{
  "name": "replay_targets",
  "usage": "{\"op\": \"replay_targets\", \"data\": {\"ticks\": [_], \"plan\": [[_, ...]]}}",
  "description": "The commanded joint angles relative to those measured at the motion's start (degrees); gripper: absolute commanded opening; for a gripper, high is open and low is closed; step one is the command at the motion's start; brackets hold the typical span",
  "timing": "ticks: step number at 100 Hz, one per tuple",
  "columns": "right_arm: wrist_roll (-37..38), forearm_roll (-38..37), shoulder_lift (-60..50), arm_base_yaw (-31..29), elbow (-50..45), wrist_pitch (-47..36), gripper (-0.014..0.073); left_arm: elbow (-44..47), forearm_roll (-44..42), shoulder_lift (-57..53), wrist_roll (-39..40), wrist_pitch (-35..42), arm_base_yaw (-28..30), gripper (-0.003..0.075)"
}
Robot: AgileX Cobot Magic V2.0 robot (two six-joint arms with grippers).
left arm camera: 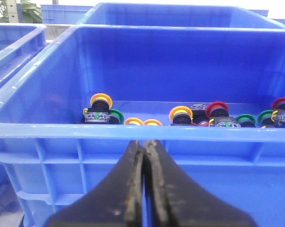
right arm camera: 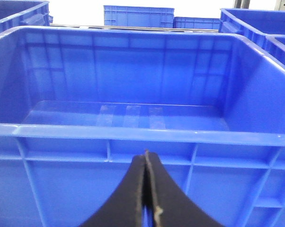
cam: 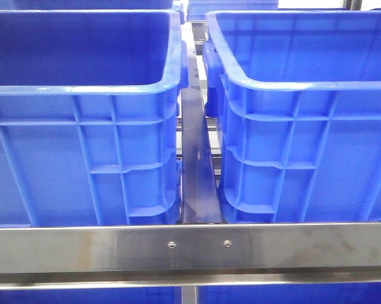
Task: Pick red and yellow buttons and place in box
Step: 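Reach the left gripper down into the bin of push-button switches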
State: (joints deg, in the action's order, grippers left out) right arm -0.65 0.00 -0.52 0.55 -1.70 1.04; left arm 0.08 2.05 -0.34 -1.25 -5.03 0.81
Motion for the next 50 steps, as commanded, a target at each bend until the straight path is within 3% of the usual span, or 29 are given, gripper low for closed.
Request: {"op": "replay_targets", "data": {"ticks": [1, 19, 50], "plan": [[-0.5, 0.0, -1.4, 0.2, 1.0, -4.3, -0.0064, 3.0, 0.0, -1.7, 0.6, 6.1, 0.2, -0.0020], [-0.5, 0.0, -1.4, 0.2, 1.0, -4.3, -0.0064, 1.4, 0.0, -1.7, 0.6, 9.6, 0.2, -0.0020], [-0.5, 0.0, -1.4, 0.2, 1.0, -4.3, -0.0064, -9.7, 0.0, -0.3, 0.6, 1.0, 0.2, -0.0020]]}}
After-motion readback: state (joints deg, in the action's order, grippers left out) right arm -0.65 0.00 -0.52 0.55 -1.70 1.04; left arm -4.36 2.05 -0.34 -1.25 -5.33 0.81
